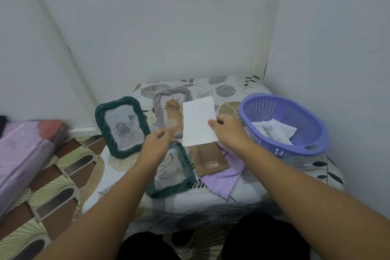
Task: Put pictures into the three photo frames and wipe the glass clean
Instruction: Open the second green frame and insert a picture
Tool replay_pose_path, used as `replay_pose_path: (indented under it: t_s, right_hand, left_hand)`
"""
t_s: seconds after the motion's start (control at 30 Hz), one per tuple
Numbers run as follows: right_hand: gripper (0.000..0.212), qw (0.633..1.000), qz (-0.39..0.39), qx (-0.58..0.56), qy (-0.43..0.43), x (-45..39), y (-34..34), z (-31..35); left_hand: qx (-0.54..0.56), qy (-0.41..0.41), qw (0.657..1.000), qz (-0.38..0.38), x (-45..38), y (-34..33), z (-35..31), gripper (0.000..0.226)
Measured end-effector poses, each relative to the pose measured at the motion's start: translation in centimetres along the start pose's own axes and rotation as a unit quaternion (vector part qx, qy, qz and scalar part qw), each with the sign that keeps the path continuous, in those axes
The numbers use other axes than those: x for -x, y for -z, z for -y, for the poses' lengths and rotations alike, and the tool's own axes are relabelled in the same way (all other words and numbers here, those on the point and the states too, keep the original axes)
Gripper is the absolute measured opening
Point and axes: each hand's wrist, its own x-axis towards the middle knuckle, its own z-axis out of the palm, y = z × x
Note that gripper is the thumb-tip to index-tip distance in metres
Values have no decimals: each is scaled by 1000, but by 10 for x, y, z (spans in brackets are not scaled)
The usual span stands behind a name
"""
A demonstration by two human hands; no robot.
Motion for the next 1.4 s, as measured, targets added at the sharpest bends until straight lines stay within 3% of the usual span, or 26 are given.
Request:
replay_pose_path:
  t_s: [0.07, 0.13, 0.27, 0.4, 0.47, 0.57, 0.63, 0.73, 0.9, 1.03, 1.2, 1.4]
  right_hand:
    - [37, 1000, 2, 3, 1, 4, 13, -1]
    - [35, 1000, 3, 15, 5, 4, 27, -7]
    - [35, 994, -17, 98, 41, 5, 53, -16]
    - [29, 968, -87, 213, 104, 7, 83, -23]
    - [25, 955, -57, 280, 79, 4, 101, -31]
    - [44, 929, 58, 365, 2, 3, 122, -48]
    - [39, 918, 85, 387, -8, 5, 126, -59]
    - [19, 928, 39, 369, 22, 4, 124, -67]
    - [19, 952, -32, 299, 58, 0, 130, -63]
    - [24, 963, -35, 260, 62, 1, 136, -64]
    - [26, 964, -28, 252, 74, 3, 131, -66]
    - [27, 965, 0, 254, 66, 4, 127, -68]
  left_hand:
    - [46, 58, 996, 52, -8, -25, -21, 50]
    - [84, 78, 991, 75, -16, -46, -34, 37]
    - [104, 58, 990, 81, -25, -79, -41, 16]
    - [115, 53, 990, 53, -30, -101, -37, 12]
    - [106, 48, 992, 44, -34, -109, -32, 17]
    - [74, 48, 996, 29, -37, -121, -28, 20]
    - [44, 45, 998, 24, -38, -130, -29, 25]
    - [10, 36, 999, 39, -41, -145, -31, 28]
    - [-67, 31, 996, 42, -46, -171, -35, 37]
    - [-131, 32, 989, 55, -49, -188, -37, 37]
    - [-141, 41, 987, 62, -49, -210, -42, 21]
    - [-153, 45, 985, 70, -52, -221, -30, 32]
